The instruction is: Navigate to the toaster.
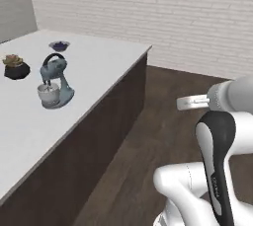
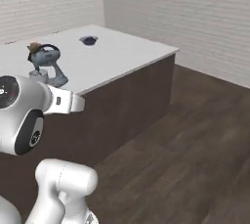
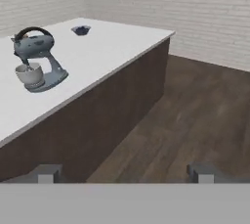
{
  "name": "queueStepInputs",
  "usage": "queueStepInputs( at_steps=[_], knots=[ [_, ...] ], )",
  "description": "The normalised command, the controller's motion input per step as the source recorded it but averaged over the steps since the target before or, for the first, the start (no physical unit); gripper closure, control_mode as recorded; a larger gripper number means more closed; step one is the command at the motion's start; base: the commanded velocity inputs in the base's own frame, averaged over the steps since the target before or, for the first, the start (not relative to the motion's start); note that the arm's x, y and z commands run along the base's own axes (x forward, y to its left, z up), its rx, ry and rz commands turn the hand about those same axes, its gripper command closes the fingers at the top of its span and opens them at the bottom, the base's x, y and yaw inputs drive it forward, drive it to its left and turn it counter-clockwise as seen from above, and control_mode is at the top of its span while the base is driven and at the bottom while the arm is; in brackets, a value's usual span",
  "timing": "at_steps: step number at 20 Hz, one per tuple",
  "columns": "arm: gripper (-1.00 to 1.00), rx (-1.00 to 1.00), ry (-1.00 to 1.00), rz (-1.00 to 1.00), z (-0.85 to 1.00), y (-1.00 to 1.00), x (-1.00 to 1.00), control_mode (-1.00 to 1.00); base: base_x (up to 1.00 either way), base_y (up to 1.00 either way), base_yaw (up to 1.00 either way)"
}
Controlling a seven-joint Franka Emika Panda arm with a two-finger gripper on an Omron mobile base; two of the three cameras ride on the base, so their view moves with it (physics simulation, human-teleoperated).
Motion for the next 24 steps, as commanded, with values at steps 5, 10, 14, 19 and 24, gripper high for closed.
queueStepInputs(
  at_steps=[5,10,14,19,24],
  knots=[
    [-1.00,0.00,0.00,0.00,0.00,0.00,0.00,1.00,0.00,0.00,1.00],
    [-1.00,0.00,0.00,0.00,0.00,0.00,0.00,1.00,0.00,0.00,1.00],
    [-1.00,0.00,0.00,0.00,0.00,0.00,0.00,1.00,0.00,0.01,1.00],
    [-1.00,0.00,0.00,0.00,0.00,0.00,0.00,1.00,0.00,0.35,0.99],
    [-1.00,0.00,0.00,0.00,0.00,0.00,0.00,1.00,0.35,0.27,0.90]
  ],
)
